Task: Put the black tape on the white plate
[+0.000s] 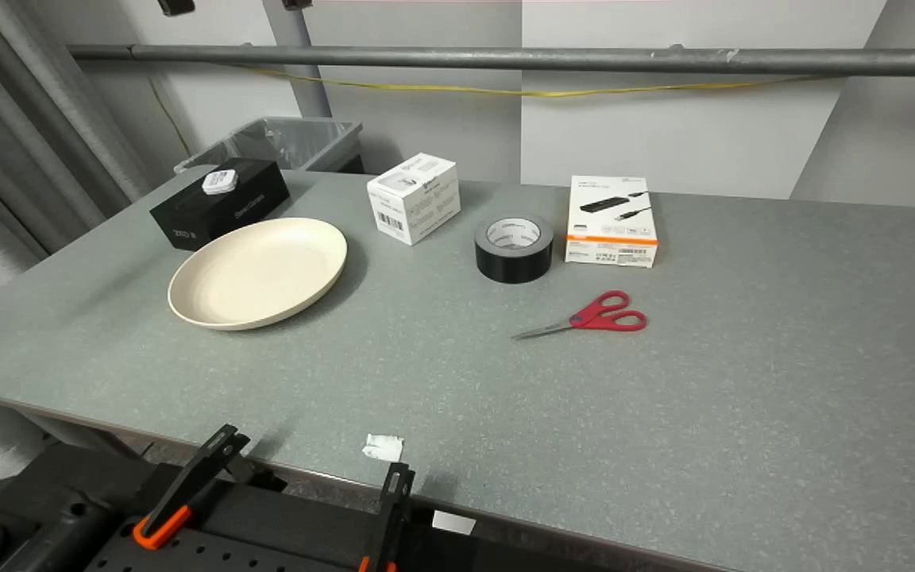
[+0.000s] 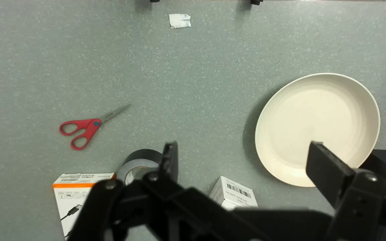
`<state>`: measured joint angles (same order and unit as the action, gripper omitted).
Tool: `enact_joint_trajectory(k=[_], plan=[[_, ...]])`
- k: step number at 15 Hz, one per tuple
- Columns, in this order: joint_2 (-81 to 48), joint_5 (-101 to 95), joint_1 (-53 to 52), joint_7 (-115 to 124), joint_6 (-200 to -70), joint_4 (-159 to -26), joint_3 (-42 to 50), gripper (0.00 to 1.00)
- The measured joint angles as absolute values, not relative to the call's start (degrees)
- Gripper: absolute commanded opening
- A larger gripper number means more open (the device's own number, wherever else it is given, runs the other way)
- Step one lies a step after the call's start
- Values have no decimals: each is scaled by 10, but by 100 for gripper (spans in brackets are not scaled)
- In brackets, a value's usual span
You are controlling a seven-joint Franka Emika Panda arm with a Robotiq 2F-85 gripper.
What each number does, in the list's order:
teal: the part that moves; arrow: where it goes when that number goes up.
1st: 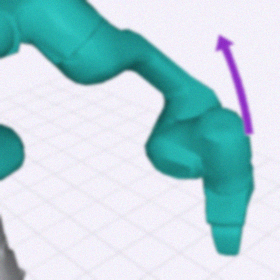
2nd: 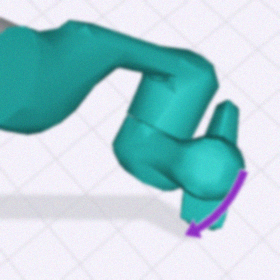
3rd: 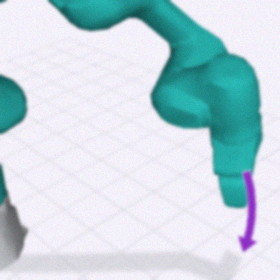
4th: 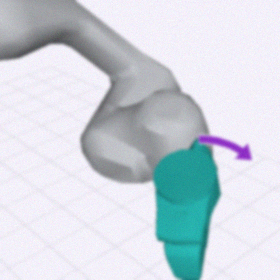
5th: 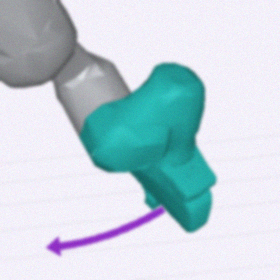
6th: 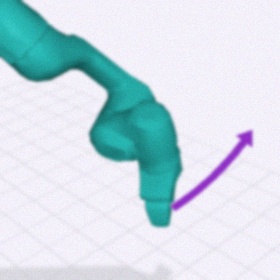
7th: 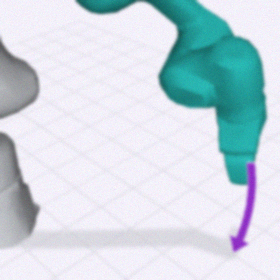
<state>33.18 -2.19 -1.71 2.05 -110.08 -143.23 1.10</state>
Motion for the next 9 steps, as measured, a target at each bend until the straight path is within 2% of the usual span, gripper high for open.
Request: enact_joint_trajectory(k=[5,9], plan=[[322,-22,-17,15,-1113,-1432,12,100],[255,-22,-16,-16,-1222,-1435,35,100]])
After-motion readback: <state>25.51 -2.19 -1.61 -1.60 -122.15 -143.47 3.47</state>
